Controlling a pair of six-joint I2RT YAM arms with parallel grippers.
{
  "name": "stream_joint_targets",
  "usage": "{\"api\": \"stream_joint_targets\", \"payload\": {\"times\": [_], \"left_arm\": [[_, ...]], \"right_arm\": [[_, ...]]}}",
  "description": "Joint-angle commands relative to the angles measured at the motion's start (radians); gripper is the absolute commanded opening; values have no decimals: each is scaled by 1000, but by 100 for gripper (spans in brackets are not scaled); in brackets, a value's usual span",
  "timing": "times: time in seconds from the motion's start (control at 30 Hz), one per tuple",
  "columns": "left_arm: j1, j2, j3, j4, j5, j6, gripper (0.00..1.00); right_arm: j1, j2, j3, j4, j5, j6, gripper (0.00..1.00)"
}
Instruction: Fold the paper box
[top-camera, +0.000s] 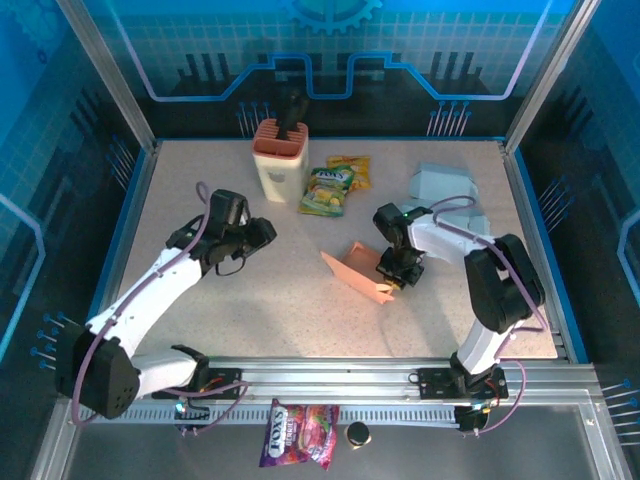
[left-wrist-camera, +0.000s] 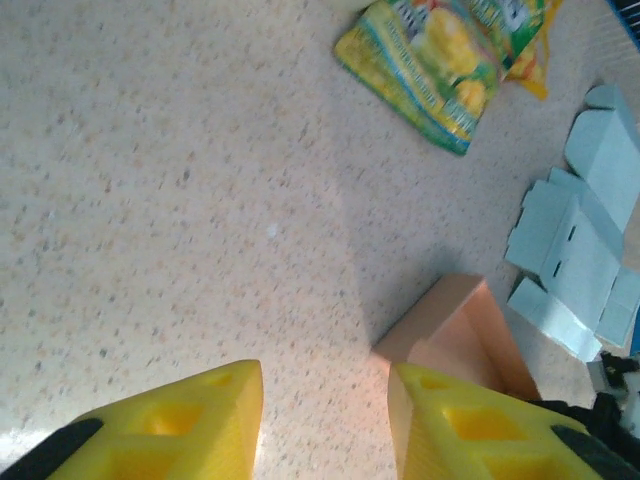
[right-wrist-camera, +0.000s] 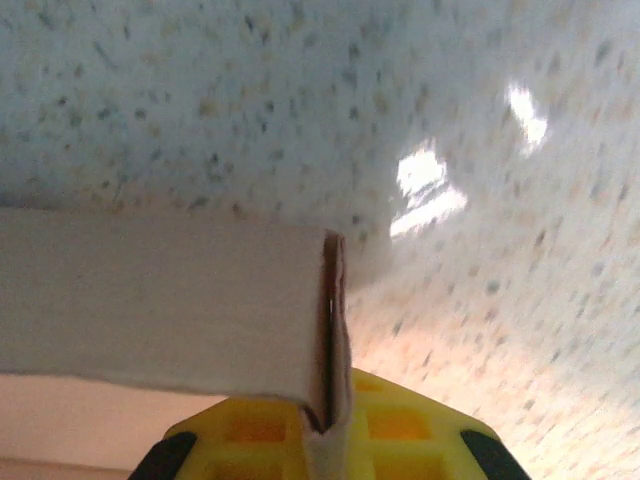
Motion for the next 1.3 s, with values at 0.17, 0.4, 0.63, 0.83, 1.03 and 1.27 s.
{"api": "stream_joint_targets", "payload": {"times": [0.17,0.4,0.63,0.83,1.03,1.27], "left_arm": [[-72,36,-202,222,269,-141,31],[-142,176,-184,388,301,-199,32],[-156,225,-148,383,286,-185,33],[-159,229,-128,359,271,-172,33],[-164,225,-115,329,258,-159,33],[-170,225,-110,318,254,-156,33]], "right_arm": [[95,-35,-125,243,-229,483,0],[160,-17,-114,329,-286,577,31],[161,-130,-107,253,-251,529,56],[113,-246,11,171,-99,146,56],[143,-249,248,149,-113,-449,54],[177,-104,420,-62,-233,-708,57]]}}
